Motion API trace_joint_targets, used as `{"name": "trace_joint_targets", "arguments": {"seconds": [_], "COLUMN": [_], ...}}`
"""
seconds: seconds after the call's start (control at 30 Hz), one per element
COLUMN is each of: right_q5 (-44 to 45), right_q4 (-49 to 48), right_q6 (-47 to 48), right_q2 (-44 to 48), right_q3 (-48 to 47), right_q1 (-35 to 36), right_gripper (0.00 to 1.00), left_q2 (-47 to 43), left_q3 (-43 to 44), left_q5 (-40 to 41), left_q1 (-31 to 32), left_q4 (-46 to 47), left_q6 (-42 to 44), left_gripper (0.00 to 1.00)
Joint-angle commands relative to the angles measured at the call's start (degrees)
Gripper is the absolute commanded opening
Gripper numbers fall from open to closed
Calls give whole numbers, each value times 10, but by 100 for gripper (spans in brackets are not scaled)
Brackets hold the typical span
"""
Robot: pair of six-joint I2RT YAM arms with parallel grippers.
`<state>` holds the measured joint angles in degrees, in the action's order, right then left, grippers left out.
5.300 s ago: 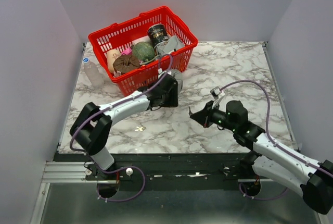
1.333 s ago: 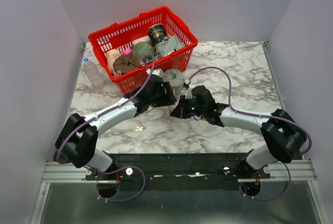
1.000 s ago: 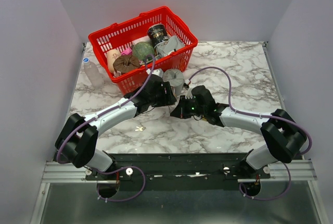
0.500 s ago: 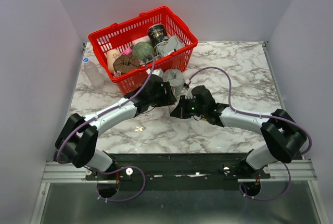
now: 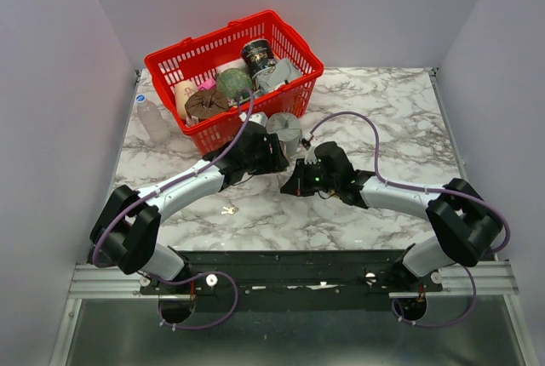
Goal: Unlock with the key
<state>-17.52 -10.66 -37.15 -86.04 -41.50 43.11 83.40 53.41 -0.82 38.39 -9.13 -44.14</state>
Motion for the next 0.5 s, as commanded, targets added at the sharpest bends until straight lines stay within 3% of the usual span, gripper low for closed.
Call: {"name": "trace_joint_targets", "arguments": {"seconds": [0.0, 0.47], "right_q5": [-5, 10], "right_q4": [2, 8], "right_q6": [13, 11], "right_q2": [15, 8], "right_q3": [-2, -17], "right_q1": [-2, -2], "right_gripper": [1, 1], "left_q2": [-24, -24], "left_q3": [6, 6], "left_q5": [2, 0], "left_q1": [4, 4], "left_q4": [43, 43], "left_q6": [2, 1], "left_gripper": [0, 0]}}
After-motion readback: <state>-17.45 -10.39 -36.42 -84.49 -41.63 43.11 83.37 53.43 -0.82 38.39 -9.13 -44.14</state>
